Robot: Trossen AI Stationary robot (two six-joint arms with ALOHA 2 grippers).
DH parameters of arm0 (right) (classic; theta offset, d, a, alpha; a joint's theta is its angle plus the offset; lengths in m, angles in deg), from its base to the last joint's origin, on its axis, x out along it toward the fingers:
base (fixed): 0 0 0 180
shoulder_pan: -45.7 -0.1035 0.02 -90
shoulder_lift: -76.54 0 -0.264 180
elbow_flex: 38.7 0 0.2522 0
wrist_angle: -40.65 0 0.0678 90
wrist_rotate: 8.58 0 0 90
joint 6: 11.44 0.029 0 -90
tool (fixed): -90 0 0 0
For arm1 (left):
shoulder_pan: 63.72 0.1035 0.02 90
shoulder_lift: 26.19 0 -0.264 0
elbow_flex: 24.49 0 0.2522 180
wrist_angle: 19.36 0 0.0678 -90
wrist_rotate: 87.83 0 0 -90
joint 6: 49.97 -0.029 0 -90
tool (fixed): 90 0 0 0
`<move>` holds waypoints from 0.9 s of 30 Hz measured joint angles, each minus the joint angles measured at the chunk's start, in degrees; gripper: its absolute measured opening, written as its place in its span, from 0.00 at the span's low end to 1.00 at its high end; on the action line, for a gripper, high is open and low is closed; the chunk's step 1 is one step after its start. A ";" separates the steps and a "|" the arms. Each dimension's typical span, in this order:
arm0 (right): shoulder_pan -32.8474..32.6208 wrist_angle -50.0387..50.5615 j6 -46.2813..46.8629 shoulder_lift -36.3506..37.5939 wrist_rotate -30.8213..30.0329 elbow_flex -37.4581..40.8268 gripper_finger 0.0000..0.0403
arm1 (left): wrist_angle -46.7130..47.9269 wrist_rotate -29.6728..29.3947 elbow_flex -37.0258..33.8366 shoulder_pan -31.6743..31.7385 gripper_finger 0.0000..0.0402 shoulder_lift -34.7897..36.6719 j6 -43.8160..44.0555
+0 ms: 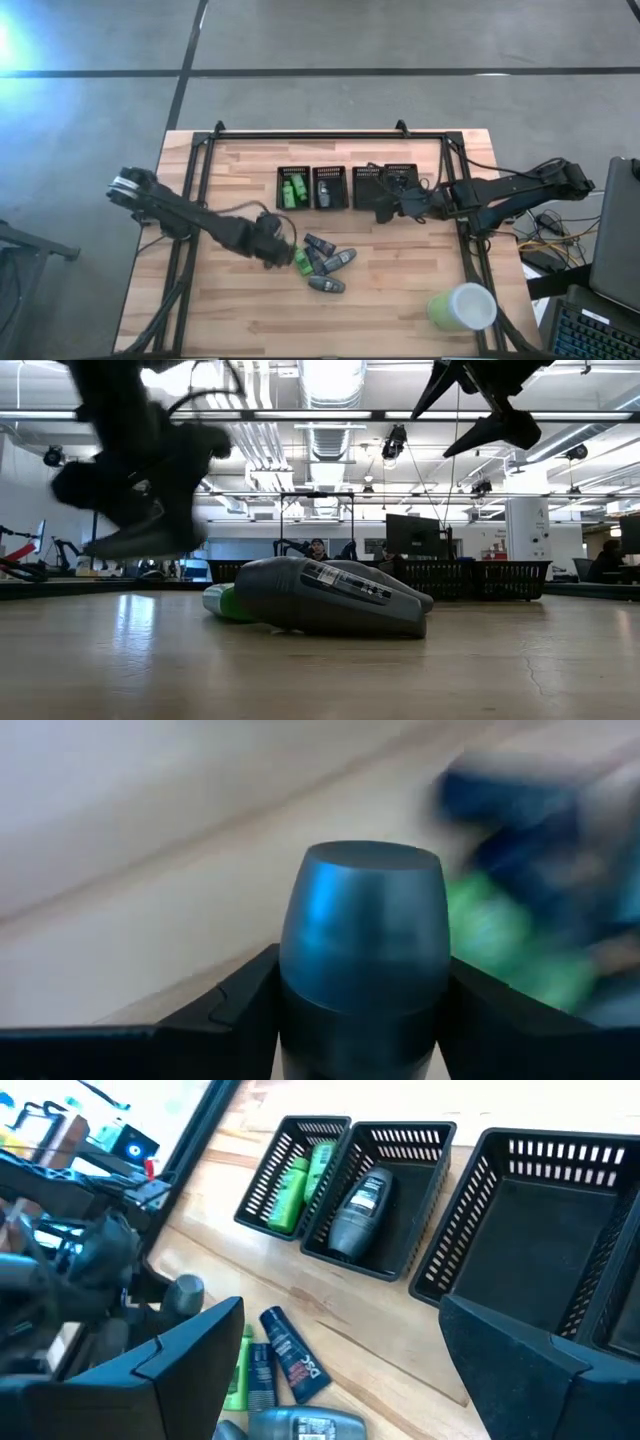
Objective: Pick & Place Travel size toiletries
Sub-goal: Put the roll-on into the center left black basket
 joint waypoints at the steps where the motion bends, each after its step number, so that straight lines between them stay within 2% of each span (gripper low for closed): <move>1: 0.00 0.12 0.03 0.60 -0.05 0.00 0.82 | -2.02 -0.96 0.01 0.86 0.52 1.47 -0.57; 4: 0.00 0.10 0.38 2.00 -0.51 0.00 0.84 | -9.24 -2.25 -0.01 4.67 0.52 4.72 -3.85; 8: 0.00 0.11 0.56 2.99 -0.64 0.00 0.87 | -17.59 -2.18 -0.10 12.01 0.52 5.07 -9.16; 12: 0.00 0.11 1.02 3.10 -0.67 0.00 0.89 | -25.69 2.73 -0.12 19.82 0.52 3.58 -12.89; 17: 0.00 0.13 2.14 3.02 -0.67 0.00 0.88 | -34.87 7.88 -0.10 26.87 0.52 1.51 -13.46; 21: 0.00 0.05 3.13 3.02 -0.67 0.00 0.85 | -37.46 11.26 1.81 29.98 0.52 -2.31 -13.87; 27: 0.00 0.05 4.02 3.02 -0.67 0.00 0.82 | -37.16 13.04 8.09 30.85 0.52 -9.96 -17.14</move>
